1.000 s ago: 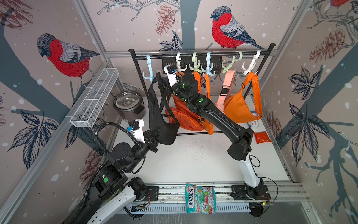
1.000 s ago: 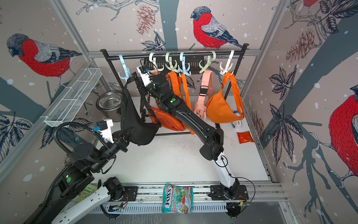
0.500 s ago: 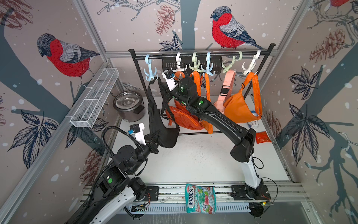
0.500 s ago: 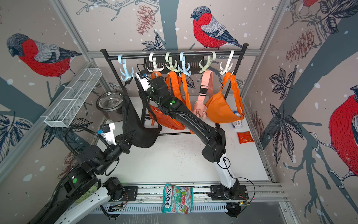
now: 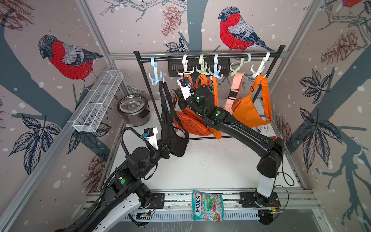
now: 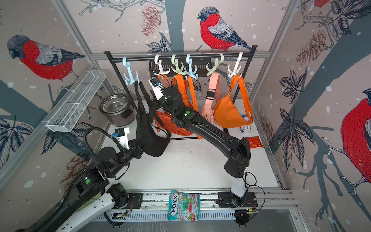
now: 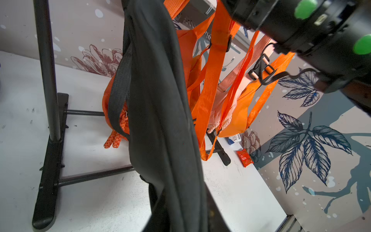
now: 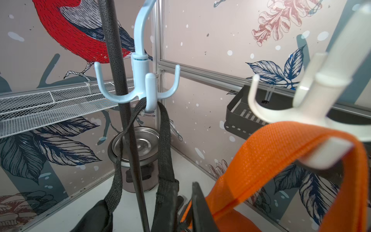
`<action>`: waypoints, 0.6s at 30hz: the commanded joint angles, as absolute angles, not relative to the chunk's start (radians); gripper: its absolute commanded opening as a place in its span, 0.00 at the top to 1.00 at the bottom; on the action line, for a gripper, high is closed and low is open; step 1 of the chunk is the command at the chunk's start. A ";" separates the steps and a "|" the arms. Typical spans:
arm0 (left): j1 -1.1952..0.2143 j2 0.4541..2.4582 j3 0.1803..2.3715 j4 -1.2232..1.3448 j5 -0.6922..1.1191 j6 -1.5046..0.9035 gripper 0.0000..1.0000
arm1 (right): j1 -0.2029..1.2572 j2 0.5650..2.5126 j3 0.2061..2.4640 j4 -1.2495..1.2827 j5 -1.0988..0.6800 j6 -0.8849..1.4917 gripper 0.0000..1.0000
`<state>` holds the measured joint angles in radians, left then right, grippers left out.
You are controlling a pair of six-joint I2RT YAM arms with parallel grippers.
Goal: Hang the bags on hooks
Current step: Hang the bag on the hook.
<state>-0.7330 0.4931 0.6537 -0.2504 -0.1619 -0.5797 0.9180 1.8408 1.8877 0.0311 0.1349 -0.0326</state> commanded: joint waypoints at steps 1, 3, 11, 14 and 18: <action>-0.732 0.499 0.650 -0.200 -0.170 -0.591 0.58 | 0.922 1.793 1.834 0.115 0.158 -0.043 0.65; -0.732 0.497 0.648 -0.210 -0.183 -0.587 0.45 | 0.927 1.762 1.785 0.134 0.156 -0.044 0.54; -0.731 0.514 0.671 -0.242 -0.223 -0.547 0.18 | 0.935 1.617 1.586 0.204 0.176 -0.048 0.27; -0.731 0.532 0.694 -0.258 -0.240 -0.520 0.11 | 0.935 1.565 1.529 0.210 0.188 -0.050 0.18; -0.732 0.544 0.719 -0.260 -0.257 -0.467 0.08 | 0.935 1.492 1.464 0.197 0.204 -0.070 0.13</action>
